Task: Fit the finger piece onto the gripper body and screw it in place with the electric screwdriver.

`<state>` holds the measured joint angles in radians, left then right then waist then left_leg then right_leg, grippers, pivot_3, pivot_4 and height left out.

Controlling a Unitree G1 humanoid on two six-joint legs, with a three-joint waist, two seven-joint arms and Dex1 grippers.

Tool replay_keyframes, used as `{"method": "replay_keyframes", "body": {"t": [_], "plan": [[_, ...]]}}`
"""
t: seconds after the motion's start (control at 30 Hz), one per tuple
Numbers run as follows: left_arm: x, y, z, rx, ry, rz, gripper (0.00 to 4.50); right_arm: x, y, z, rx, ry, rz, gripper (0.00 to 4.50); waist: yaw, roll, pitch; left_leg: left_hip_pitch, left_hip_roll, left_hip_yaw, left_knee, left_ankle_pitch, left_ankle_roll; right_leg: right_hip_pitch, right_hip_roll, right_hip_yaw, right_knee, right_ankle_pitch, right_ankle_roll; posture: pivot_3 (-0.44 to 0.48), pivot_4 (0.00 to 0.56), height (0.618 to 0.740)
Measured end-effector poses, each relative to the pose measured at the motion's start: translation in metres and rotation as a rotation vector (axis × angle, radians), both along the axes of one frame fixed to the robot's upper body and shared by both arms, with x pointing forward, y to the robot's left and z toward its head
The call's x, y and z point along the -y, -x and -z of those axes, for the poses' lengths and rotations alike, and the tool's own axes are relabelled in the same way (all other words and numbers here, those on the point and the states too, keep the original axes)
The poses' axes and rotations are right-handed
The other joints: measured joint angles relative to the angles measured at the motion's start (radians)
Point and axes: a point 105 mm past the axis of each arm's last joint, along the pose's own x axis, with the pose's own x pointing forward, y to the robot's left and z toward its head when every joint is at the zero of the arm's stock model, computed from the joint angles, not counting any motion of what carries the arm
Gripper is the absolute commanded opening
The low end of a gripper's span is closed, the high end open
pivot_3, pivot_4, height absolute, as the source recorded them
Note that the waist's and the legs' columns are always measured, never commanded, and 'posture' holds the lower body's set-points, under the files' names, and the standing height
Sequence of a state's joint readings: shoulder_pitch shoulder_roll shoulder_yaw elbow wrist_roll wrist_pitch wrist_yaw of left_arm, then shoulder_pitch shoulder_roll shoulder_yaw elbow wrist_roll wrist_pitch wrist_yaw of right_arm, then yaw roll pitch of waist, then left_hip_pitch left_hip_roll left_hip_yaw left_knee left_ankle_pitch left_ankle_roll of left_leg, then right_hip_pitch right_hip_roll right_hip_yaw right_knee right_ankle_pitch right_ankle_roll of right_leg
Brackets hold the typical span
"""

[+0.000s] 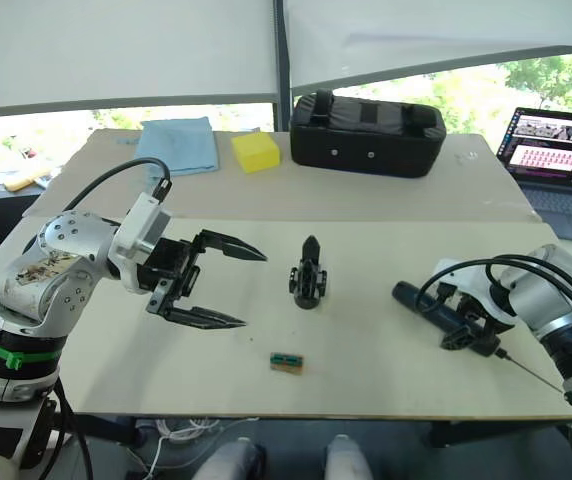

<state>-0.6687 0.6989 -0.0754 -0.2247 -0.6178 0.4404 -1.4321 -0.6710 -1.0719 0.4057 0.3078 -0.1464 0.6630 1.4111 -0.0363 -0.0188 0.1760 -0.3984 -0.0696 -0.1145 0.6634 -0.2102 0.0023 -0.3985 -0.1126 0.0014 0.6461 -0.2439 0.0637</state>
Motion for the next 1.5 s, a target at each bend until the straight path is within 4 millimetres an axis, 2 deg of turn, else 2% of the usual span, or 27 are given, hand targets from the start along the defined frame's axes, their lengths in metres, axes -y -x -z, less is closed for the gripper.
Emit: {"method": "replay_keyframes", "body": {"t": [0.37, 0.63, 1.0, 1.23, 1.33, 1.47, 1.5], "plan": [[0.002, 0.0, -0.002, 0.008, -0.001, 0.001, 4.5, 0.003, 0.0, 0.0, -0.016, 0.035, -0.03, 4.44, 0.001, -0.001, 0.0, 0.0, 0.0, 0.008, 0.0, -0.001, 0.002, -0.004, 0.0, 0.007, 0.0, 0.002, 0.001, 0.0, 0.15, 0.74], [0.003, 0.0, -0.003, 0.013, -0.009, 0.009, 4.5, 0.017, 0.016, 0.002, -0.065, 0.092, -0.029, 4.44, 0.034, -0.001, 0.0, -0.002, 0.0, 0.008, 0.0, -0.001, 0.003, -0.005, 0.0, 0.007, 0.0, 0.004, -0.002, 0.0, 0.15, 0.74], [0.006, -0.001, -0.004, 0.028, -0.023, 0.012, 4.5, 0.024, 0.032, 0.003, -0.094, 0.061, 0.131, 4.44, 0.046, -0.001, 0.0, -0.004, 0.0, 0.009, 0.0, -0.002, 0.003, -0.006, 0.0, 0.007, -0.002, 0.005, -0.003, 0.0, 0.15, 0.74], [0.008, -0.001, -0.003, 0.028, -0.024, 0.013, 4.5, 0.03, 0.038, 0.004, -0.097, 0.067, 0.158, 4.44, 0.045, -0.001, 0.0, -0.004, 0.0, 0.009, 0.0, -0.002, 0.004, -0.006, 0.0, 0.007, -0.002, 0.005, -0.003, 0.0, 0.15, 0.74], [0.01, -0.001, -0.002, 0.024, -0.019, 0.02, 4.5, 0.03, 0.035, 0.005, -0.072, 0.075, 0.16, 3.62, 0.043, -0.002, 0.0, -0.004, 0.0, 0.01, 0.0, -0.002, 0.004, -0.006, 0.0, 0.007, -0.002, 0.005, -0.003, 0.0, 0.15, 0.74], [0.011, 0.0, -0.002, 0.025, -0.018, 0.025, 4.5, 0.03, 0.027, 0.004, -0.035, 0.082, 0.114, 2.17, 0.034, -0.003, 0.0, -0.004, 0.0, 0.01, 0.0, -0.002, 0.004, -0.006, 0.0, 0.007, -0.002, 0.005, -0.003, 0.0, 0.15, 0.74], [0.011, 0.0, -0.003, 0.026, -0.019, 0.026, 4.5, 0.03, 0.026, 0.004, -0.031, 0.083, 0.102, 1.93, 0.032, -0.004, 0.0, -0.004, 0.001, 0.01, 0.0, -0.002, 0.004, -0.006, 0.0, 0.007, -0.002, 0.005, -0.003, 0.0, 0.15, 0.74]]}}
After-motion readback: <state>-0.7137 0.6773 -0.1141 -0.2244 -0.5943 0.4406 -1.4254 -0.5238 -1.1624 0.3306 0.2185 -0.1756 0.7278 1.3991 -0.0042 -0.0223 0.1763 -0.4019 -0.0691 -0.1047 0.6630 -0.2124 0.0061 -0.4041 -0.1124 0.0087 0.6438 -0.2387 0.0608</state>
